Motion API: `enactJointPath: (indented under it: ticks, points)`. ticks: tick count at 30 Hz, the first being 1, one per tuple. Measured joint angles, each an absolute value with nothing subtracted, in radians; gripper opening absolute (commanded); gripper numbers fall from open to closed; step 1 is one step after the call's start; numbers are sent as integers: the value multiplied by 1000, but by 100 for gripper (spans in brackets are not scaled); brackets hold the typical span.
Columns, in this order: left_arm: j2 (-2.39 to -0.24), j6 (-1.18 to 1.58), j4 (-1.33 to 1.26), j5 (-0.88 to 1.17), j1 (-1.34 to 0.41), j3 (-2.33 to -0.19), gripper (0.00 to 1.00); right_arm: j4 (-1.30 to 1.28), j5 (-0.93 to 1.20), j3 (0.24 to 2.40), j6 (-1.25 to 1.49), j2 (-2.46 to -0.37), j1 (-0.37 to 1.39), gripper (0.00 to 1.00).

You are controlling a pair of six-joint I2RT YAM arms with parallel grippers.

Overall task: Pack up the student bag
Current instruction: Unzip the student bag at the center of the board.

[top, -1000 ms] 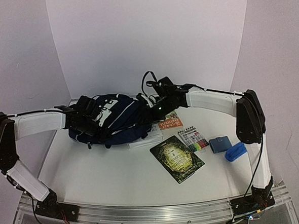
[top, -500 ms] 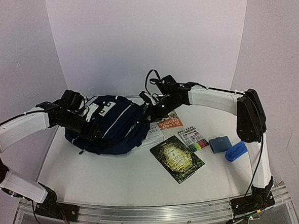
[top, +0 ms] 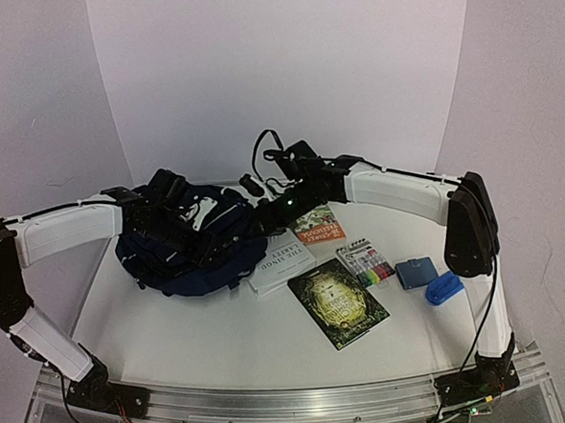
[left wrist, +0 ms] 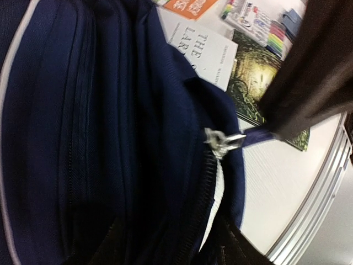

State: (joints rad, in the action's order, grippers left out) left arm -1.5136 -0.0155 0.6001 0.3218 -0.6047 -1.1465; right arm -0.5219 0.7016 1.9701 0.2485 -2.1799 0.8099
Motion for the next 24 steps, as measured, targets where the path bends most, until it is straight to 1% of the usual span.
enactJointPath:
  ticks: [2,4,10,16,19,24]
  points:
    - [-1532,6,597,318,-607,-1147,15,-522,702,1970,252,-2180,810,0]
    - [-1533,14,594,314,-608,-1147,1,-522,701,1970,252,-2180,810,0]
    - [-1483,23,625,287,-617,-1145,0,-486,695,1931,233,-2180,795,0]
    - [-1348,25,692,238,-618,-1116,0,-451,689,1921,184,-2180,751,0]
    - [-1276,28,752,214,-618,-1106,0,-465,643,1949,158,-2194,724,0]
    - [-1207,31,825,183,-617,-1105,0,-480,566,2065,142,-2290,691,0]
